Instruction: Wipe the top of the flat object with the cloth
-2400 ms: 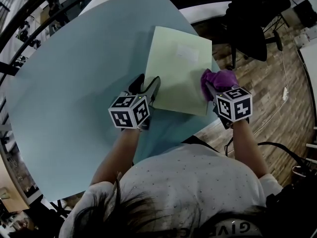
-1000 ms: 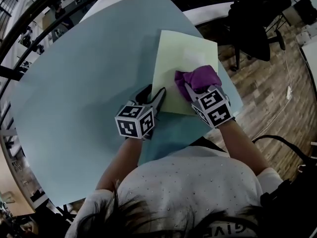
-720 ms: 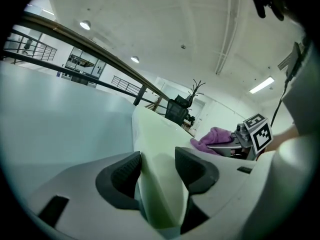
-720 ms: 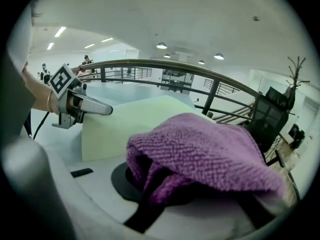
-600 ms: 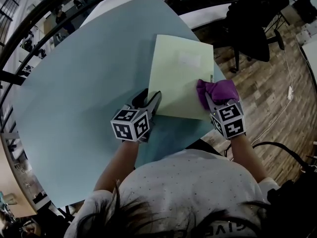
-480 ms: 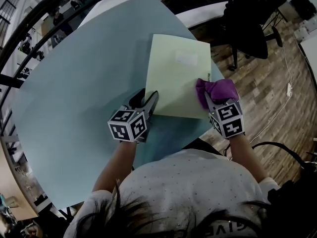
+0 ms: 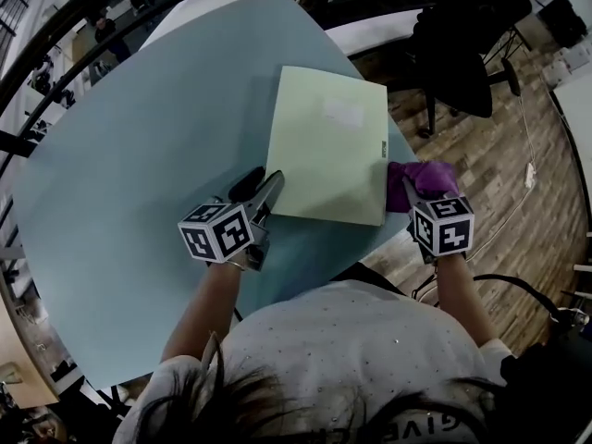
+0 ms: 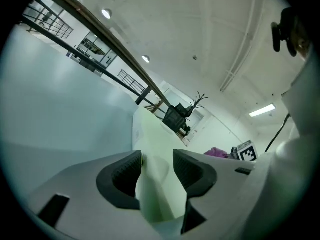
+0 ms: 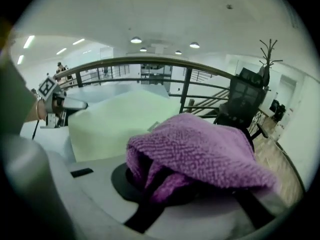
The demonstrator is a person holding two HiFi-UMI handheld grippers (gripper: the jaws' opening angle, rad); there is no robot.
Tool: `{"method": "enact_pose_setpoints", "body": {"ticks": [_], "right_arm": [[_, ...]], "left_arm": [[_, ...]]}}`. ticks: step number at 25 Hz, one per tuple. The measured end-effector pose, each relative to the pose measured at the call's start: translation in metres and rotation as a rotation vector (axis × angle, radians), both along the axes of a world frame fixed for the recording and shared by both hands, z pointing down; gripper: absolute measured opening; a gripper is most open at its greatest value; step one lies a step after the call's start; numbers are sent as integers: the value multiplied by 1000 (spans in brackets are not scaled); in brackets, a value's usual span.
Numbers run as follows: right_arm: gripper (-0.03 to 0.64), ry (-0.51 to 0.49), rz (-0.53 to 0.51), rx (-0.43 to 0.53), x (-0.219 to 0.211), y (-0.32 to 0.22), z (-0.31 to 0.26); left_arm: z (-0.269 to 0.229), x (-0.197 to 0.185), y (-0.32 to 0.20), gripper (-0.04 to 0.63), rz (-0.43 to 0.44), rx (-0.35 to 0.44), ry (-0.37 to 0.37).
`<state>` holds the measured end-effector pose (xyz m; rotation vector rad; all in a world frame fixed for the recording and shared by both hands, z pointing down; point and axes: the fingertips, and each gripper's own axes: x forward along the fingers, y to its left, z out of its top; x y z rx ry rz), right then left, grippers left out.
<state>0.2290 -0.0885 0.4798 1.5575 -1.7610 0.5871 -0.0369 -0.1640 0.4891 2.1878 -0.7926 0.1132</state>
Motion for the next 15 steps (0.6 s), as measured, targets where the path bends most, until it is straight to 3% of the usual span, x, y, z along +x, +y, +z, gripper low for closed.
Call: {"method": "enact_pose_setpoints", "body": {"ticks": [4, 10, 12, 15], "right_arm": [[32, -57, -99, 140, -39, -37, -71], [32, -332, -364, 321, -177, -65, -146], [32, -341, -440, 330, -212, -70, -147], [32, -246, -514, 257, -245, -78, -111]], "left_arm": [[1, -11, 12, 186, 21, 0, -40], [8, -9, 19, 167, 26, 4, -37], [7, -8, 19, 163, 19, 37, -57], [5, -10, 20, 158, 8, 77, -77]]}}
